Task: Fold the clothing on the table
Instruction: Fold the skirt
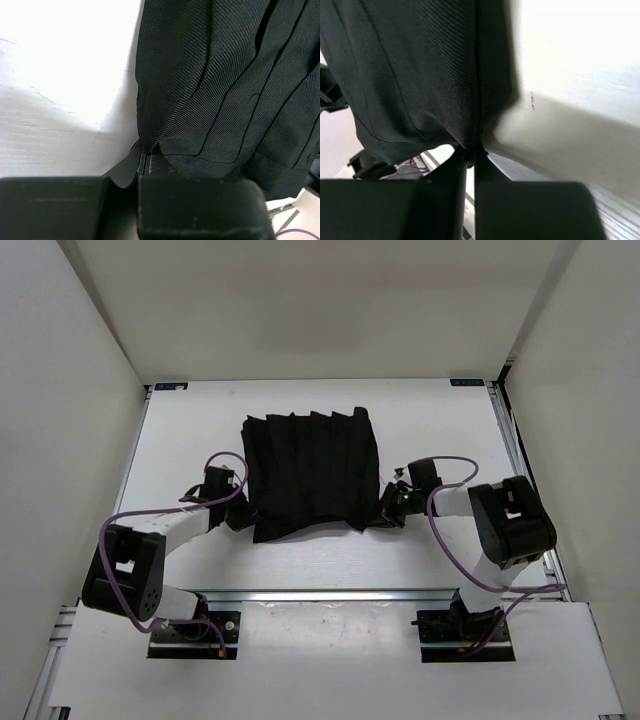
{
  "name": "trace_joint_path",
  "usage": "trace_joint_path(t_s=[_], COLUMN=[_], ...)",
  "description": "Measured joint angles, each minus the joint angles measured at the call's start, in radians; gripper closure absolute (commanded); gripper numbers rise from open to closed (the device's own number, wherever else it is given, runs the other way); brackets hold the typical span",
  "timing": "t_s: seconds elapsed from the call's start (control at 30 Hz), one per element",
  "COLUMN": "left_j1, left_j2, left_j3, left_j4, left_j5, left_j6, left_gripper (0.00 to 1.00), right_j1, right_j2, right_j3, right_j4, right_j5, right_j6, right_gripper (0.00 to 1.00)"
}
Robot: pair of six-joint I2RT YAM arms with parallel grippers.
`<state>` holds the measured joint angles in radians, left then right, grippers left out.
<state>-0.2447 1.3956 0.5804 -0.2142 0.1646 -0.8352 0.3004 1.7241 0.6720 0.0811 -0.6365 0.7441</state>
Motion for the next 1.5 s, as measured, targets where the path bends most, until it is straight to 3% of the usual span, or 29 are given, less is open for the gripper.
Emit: trace_joint_path(t_s=[0.1, 0.17, 0.27, 0.4, 0.6, 0.7, 0.8, 0.9, 0.97, 1.23, 1.37, 1.5], left_j1=[0.003, 0.006, 0.013, 0.044, 0.044, 0.023, 0.005, 0.0, -0.001, 0.029, 0.074, 0.074], left_j2=[-0.005, -0.013, -0.037, -0.105, -0.177, -0.195, -0.195, -0.19, -0.179, -0.19, -0.187, -0.186], left_j3=[0.0, 0.0, -0.022, -0.101, -0.187, -0.241, -0.277, -0.293, -0.302, -0.288, -0.156, -0.052], left_j4=[-0.003, -0.004, 0.019, 0.065, 0.142, 0.214, 0.268, 0.272, 0.249, 0.187, 0.043, 0.044], left_j5=[0.001, 0.001, 0.026, 0.083, 0.148, 0.19, 0.217, 0.213, 0.2, 0.206, 0.198, 0.222], left_j6=[0.003, 0.011, 0.02, -0.004, -0.063, -0.118, -0.166, -0.189, -0.181, -0.163, -0.08, -0.044], left_gripper=[0.99, 0.86, 0.46, 0.26, 0.23, 0.26, 0.37, 0.65, 1.0, 1.0, 1.0, 1.0], right_j1=[-0.012, -0.05, -0.125, -0.184, -0.165, -0.146, -0.133, -0.117, -0.108, -0.135, -0.202, -0.257], right_j2=[-0.018, -0.064, -0.148, -0.215, -0.215, -0.207, -0.192, -0.18, -0.179, -0.194, -0.227, -0.243], right_j3=[0.006, 0.006, 0.007, 0.027, 0.032, 0.032, 0.04, 0.064, 0.08, 0.092, 0.122, 0.162], right_j4=[-0.047, -0.12, -0.221, -0.349, -0.453, -0.477, -0.498, -0.524, -0.529, -0.558, -0.614, -0.626], right_j5=[0.024, 0.063, 0.112, 0.169, 0.187, 0.186, 0.185, 0.185, 0.184, 0.183, 0.154, 0.111], right_j6=[-0.021, -0.047, -0.09, -0.155, -0.203, -0.21, -0.219, -0.227, -0.229, -0.235, -0.261, -0.29], right_gripper=[1.0, 1.0, 1.0, 1.0, 1.0, 1.0, 0.99, 1.0, 1.0, 1.0, 1.0, 1.0])
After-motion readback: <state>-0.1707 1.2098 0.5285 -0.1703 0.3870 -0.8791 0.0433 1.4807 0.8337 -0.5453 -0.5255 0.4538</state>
